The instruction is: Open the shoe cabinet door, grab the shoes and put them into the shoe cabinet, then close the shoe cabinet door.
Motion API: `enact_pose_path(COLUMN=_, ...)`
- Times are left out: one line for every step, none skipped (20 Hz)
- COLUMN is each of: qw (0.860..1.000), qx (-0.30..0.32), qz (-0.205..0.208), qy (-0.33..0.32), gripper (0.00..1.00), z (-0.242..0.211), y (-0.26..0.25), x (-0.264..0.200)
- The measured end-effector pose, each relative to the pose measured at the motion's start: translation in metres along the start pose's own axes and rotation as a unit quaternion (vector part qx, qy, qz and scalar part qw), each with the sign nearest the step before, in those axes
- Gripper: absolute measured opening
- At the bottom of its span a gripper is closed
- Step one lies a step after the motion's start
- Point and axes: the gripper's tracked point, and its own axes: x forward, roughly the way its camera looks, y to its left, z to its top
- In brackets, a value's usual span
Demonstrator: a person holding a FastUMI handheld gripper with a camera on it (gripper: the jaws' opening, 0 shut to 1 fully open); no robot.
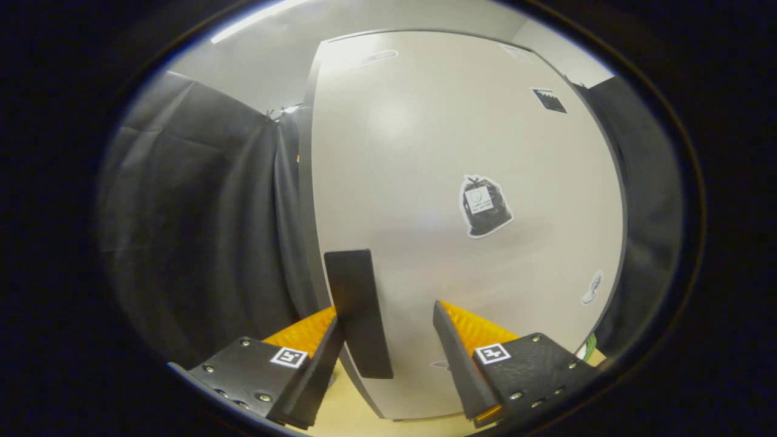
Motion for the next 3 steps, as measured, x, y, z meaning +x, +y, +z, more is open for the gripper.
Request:
enact_pose_path(qw=1.000, qx=0.000, qz=-0.001, qy=0.000, gripper=0.85, z=0.0000, y=-0.0003, x=0.0003)
enact_pose_path(qw=1.000, qx=0.001, qz=-0.003, qy=0.001, gripper=0.85, z=-0.0003, y=-0.0003, x=0.0005)
enact_pose_path(qw=1.000, qx=0.000, qz=-0.003, qy=-0.001, gripper=0.85, z=0.0003, y=-0.0002, x=-0.0007)
